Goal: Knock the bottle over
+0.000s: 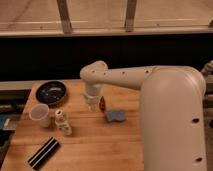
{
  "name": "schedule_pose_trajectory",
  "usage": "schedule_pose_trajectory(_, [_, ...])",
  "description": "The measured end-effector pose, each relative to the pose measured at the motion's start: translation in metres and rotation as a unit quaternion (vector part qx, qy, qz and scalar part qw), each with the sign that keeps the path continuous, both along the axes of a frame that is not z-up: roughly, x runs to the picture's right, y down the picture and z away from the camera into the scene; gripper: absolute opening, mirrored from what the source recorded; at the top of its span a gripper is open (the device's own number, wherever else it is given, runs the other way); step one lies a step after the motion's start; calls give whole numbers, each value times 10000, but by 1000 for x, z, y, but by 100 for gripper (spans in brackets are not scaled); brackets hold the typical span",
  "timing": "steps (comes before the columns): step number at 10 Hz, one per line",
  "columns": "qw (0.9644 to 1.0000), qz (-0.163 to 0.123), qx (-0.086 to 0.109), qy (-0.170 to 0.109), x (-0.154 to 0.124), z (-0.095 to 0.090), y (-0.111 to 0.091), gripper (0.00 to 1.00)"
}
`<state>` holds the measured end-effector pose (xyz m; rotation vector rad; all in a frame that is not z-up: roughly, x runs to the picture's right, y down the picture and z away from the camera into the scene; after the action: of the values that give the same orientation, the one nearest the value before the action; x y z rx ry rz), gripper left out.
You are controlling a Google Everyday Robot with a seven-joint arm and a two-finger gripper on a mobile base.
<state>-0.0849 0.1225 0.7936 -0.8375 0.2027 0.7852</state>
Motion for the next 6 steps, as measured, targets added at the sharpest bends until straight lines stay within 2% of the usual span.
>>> schedule_pose_trajectory(1, [10000,5,11,53,7,2,-1,0])
schedule_pose_trajectory(6, [10000,-65,-10,13,4,2,1,0])
